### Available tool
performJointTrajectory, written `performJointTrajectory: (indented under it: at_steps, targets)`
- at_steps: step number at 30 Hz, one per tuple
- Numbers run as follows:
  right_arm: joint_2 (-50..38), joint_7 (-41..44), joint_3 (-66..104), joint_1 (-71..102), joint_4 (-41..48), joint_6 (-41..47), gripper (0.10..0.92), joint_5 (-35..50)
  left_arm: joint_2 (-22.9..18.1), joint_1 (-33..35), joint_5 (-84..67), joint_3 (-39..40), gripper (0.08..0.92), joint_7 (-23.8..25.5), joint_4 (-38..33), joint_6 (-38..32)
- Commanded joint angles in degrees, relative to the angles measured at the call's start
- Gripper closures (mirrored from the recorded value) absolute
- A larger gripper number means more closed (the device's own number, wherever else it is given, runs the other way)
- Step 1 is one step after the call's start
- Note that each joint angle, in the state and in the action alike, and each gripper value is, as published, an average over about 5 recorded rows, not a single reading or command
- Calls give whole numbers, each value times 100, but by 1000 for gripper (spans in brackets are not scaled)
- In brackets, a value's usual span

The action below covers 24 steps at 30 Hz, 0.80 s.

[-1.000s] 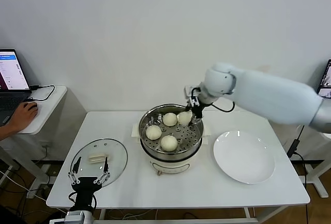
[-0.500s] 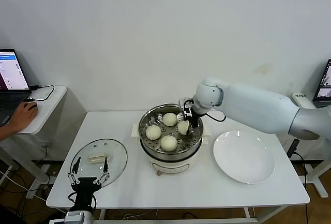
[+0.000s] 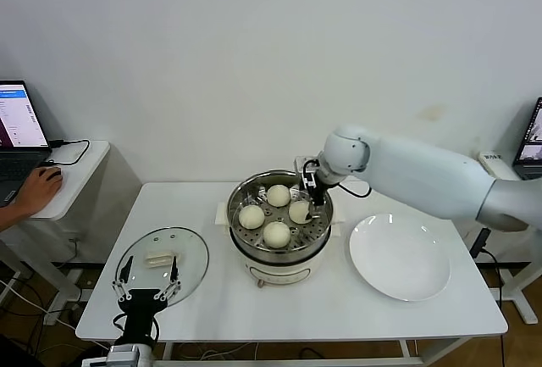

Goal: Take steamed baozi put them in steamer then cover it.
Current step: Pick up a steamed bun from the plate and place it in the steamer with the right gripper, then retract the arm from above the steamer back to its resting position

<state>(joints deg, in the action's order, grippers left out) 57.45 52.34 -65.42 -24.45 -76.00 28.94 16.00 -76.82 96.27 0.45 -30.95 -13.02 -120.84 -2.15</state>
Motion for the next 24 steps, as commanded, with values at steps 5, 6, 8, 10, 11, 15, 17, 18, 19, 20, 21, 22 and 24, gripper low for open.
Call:
performJointTrajectory:
  at_steps: [5,6,8,10,11,15,17,18,19,20,21,22,24]
  targets:
    - [-2407,-2250,1735,1287,-2280,-407,203,599,16,-17,-17,26,177,50,32,-70]
    - [-2611,-2623,2182,1783,-2456,-566,203,754,17,-20,-16,29,177,53,36,-85]
    - [-2936,-3264,3122,2888,-2759,-935,202,1010,13,-31,5,35,177,66,50,-142]
    - [-3162,-3760,4075,4071,-3010,-1391,202,1174,1,-38,125,45,177,87,83,-307]
    - [-3227,-3932,4647,4709,-3116,-1597,202,1189,-4,-37,208,52,177,96,101,-404]
    - [-3034,-4372,7029,7444,-3355,-2375,203,889,-45,-27,477,104,177,67,142,-679]
    - [-2607,-4520,7951,8482,-3361,-2802,203,575,-80,-42,573,129,177,3,174,-727]
    - [-2336,-4567,8326,8853,-3348,-2976,203,413,-96,-54,641,141,177,-54,198,-742]
    - [-2005,-4582,8708,9135,-3331,-3152,203,217,-115,-68,725,153,177,-124,226,-759]
    - [-1615,-4568,9028,9441,-3318,-3342,202,17,-133,-80,815,164,177,-194,253,-772]
    - [-1217,-4542,9343,9703,-3309,-3517,202,-166,-152,-86,922,169,177,-254,282,-793]
    - [-840,-4494,9637,9928,-3312,-3686,202,-350,-170,-87,1033,170,177,-303,311,-826]
    - [-45,-4348,10232,10418,-3341,-4037,202,-623,-195,-75,1271,158,177,-342,369,-905]
